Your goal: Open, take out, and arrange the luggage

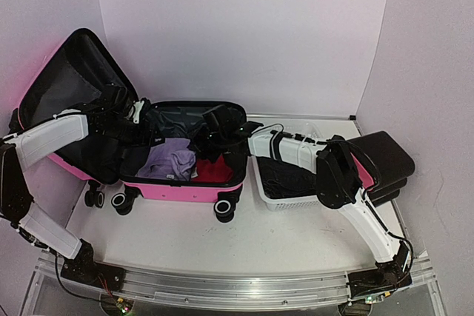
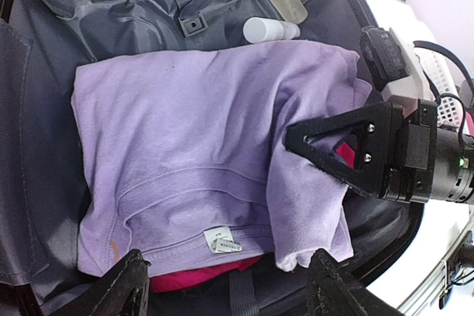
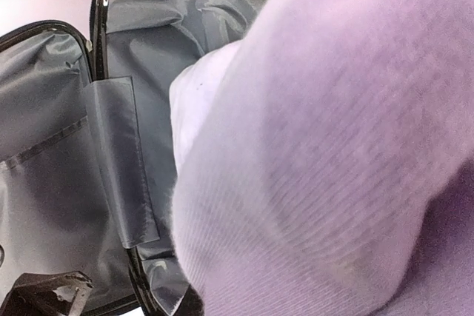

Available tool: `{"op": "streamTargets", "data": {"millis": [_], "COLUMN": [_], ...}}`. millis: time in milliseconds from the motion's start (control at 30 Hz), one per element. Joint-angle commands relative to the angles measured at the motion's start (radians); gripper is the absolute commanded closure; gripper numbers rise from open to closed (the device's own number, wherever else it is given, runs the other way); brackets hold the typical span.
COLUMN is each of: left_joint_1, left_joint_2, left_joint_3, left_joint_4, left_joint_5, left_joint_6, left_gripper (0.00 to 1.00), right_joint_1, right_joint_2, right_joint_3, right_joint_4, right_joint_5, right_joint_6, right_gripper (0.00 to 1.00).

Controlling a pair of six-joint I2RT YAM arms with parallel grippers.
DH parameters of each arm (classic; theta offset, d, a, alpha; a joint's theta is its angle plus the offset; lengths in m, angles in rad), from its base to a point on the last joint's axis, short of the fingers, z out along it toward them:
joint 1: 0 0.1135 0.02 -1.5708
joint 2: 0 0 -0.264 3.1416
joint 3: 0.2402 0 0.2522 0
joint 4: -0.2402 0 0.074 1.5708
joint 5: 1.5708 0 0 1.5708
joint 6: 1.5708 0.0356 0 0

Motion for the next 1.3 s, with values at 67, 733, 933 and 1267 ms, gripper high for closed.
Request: {"op": "streamTargets", "data": {"millis": [67,733,933,1267], "left_joint_1": [0.007,0.05,0.049,0.05], "left_joint_2": [-0.035,-0.121,-0.121,-0.131], "left_joint_3": [-0.008,-0.036,-0.033,-0.049], "left_joint_4": [0.031,-0.009,-0.005,0.012], "left_joint_5": [0.028,0.019,0.029,0.054], "left_joint_6": [-0.015,-0.014,-0.017,-0.028], "left_gripper": [0.26,0.27,0.27,0.27], "right_joint_1": [0.004,-0.046,-0.079,-0.155], "right_joint_2": [-0.082,-0.218,-0.265,-0.294], "right_joint_3": [0.08,0.198,0.234,0.287], "right_joint_4": [0.085,0.121,0.133,0.133], "right_joint_5": [-0.012,0.071,0.126,0.297], "right_joint_6": [0.027,0.015,0.02,-0.049], "right_gripper": [1.0,1.0,1.0,1.0]}}
